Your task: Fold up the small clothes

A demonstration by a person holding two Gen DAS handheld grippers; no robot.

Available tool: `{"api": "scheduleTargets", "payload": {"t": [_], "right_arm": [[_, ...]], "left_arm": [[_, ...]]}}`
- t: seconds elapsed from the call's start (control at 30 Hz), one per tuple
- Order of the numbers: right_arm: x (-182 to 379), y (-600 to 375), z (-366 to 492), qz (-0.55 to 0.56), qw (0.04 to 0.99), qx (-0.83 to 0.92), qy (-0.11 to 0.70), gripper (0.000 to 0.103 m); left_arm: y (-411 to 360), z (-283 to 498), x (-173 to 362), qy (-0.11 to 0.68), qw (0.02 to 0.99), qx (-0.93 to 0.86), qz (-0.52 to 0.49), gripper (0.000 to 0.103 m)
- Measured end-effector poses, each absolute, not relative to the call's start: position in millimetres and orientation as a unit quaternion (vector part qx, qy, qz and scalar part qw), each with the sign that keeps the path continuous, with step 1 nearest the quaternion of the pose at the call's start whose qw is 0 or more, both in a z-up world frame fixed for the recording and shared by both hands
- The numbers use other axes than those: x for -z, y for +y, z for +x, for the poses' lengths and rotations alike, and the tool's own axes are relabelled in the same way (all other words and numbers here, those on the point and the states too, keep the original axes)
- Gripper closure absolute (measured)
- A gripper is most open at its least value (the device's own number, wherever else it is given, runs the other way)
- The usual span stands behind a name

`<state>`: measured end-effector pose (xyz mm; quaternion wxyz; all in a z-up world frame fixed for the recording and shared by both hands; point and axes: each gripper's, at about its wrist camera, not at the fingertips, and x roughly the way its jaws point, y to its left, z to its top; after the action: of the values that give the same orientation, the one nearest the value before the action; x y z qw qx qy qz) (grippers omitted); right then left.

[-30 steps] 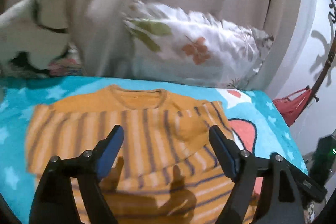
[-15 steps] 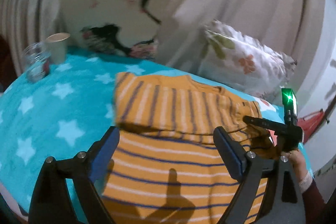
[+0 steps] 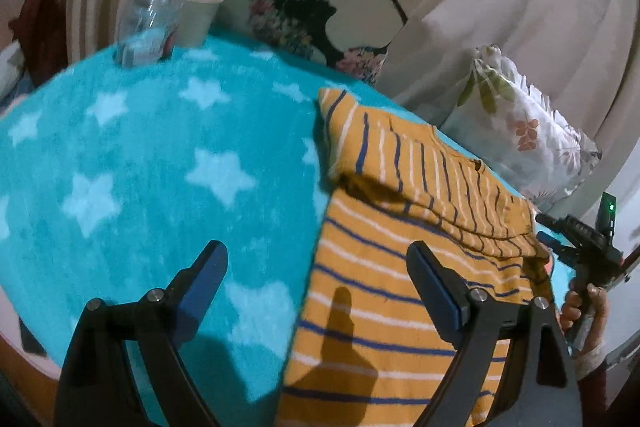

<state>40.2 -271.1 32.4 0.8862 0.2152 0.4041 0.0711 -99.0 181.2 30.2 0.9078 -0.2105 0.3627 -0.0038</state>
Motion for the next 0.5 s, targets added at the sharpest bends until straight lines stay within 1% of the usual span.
{"api": "scheduleTargets", "payload": {"t": [0.03,0.1,0.17,0.2,0.23,0.27,0.3,0.33,0.4,0.43,0.5], "right_arm": [[-34.3,-266.9,41.6,0.227,0.885,-0.087,0.396,0.032],[-36.2,-253.7,46.6,0.217,0.89,-0.085,0.392,0.032],[-32.8,-240.0,56.3,0.196,0.892,-0.086,0.397,0.036],[-27.6,-231.9,64.1,0.18,0.89,-0.081,0.41,0.052],[-20.2,-227.4,71.7,0.172,0.887,-0.079,0.42,0.079],[-15.7,-224.2,76.6,0.168,0.884,-0.085,0.428,0.085],[-13.6,-223.1,78.3,0.169,0.883,-0.093,0.428,0.087],[-15.4,-222.7,79.1,0.17,0.885,-0.098,0.421,0.093],[-21.7,-228.0,72.6,0.186,0.886,-0.12,0.407,0.094],[-23.2,-229.8,69.6,0.188,0.888,-0.116,0.404,0.098],[-27.5,-238.4,64.9,0.182,0.894,-0.087,0.4,0.098]], "left_arm": [[180.6,-102.5,-29.0,0.362,0.907,0.004,-0.217,0.013],[179.9,-110.7,-28.0,0.36,0.905,0.003,-0.227,0.013],[177.6,-117.8,-28.2,0.359,0.905,0.001,-0.228,0.013],[175.9,-120.5,-28.5,0.359,0.906,-0.001,-0.225,0.013],[174.5,-122.1,-28.5,0.361,0.906,-0.005,-0.221,0.013],[173.5,-122.7,-28.8,0.362,0.906,-0.007,-0.217,0.013],[172.5,-123.7,-29.1,0.363,0.907,-0.009,-0.213,0.013],[171.6,-124.5,-29.5,0.363,0.908,-0.011,-0.209,0.013],[170.8,-125.3,-30.5,0.361,0.91,-0.017,-0.201,0.013],[170.7,-125.2,-30.9,0.358,0.912,-0.02,-0.198,0.013],[170.9,-124.2,-30.6,0.357,0.913,-0.022,-0.197,0.013]]}}
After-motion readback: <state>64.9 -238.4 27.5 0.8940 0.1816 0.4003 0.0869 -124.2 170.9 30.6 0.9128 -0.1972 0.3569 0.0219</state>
